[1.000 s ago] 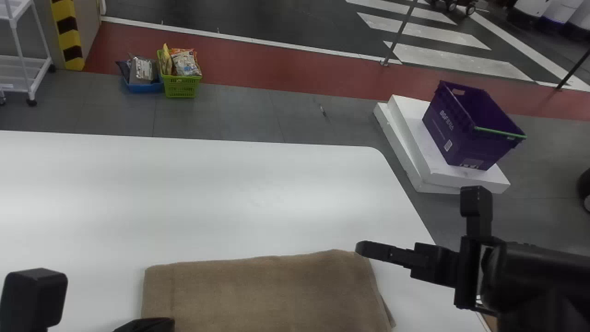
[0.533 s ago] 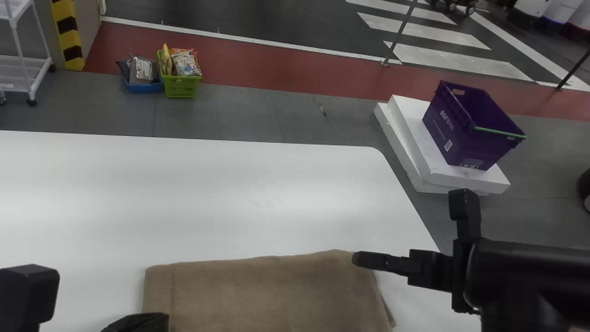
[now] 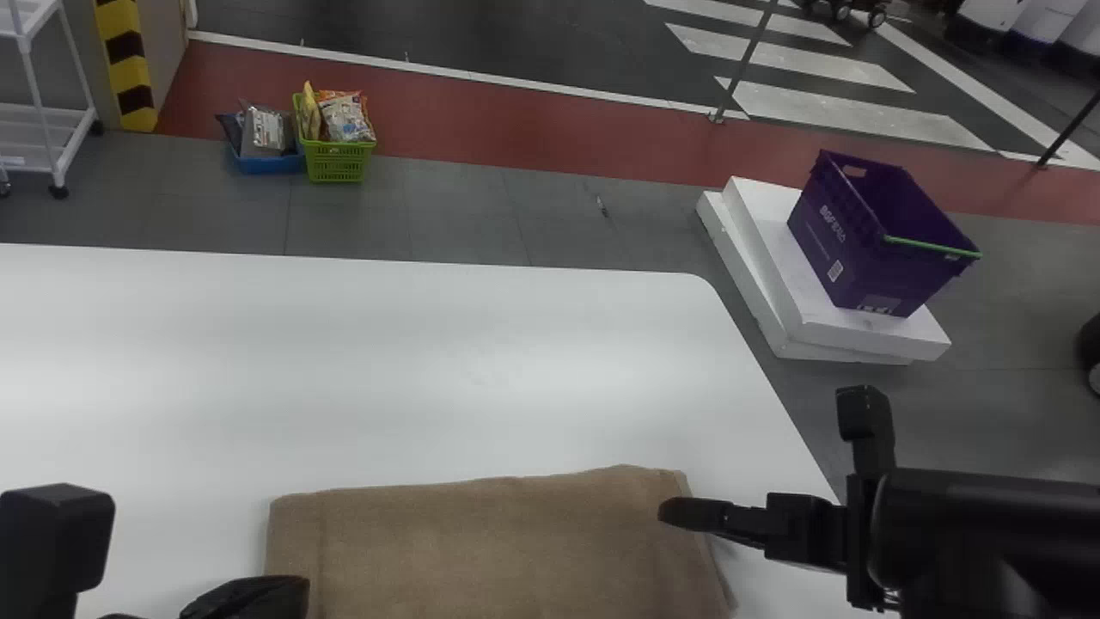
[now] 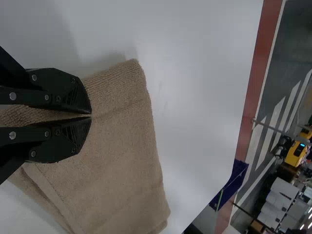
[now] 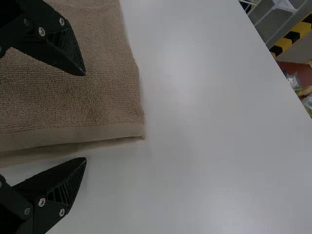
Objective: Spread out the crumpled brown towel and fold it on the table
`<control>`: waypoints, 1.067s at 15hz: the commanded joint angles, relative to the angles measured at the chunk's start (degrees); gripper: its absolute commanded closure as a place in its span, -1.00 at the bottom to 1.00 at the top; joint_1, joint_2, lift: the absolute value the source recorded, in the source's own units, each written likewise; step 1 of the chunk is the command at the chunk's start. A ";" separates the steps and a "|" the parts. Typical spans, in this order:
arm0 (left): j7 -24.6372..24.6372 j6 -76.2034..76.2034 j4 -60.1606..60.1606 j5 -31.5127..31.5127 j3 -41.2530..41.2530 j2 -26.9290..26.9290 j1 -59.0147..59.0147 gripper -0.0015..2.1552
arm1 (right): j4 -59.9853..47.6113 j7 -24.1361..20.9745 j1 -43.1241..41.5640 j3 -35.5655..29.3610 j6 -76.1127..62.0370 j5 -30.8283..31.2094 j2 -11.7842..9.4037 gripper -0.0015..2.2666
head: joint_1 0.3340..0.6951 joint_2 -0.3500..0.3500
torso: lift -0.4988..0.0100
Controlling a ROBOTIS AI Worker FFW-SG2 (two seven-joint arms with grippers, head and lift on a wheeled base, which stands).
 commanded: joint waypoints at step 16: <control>-0.09 0.00 -0.36 -0.11 0.35 0.15 0.51 -0.08 | 1.58 4.83 -1.06 4.12 0.12 -1.79 0.52 0.43 | 1.00 -1.00 | 0.46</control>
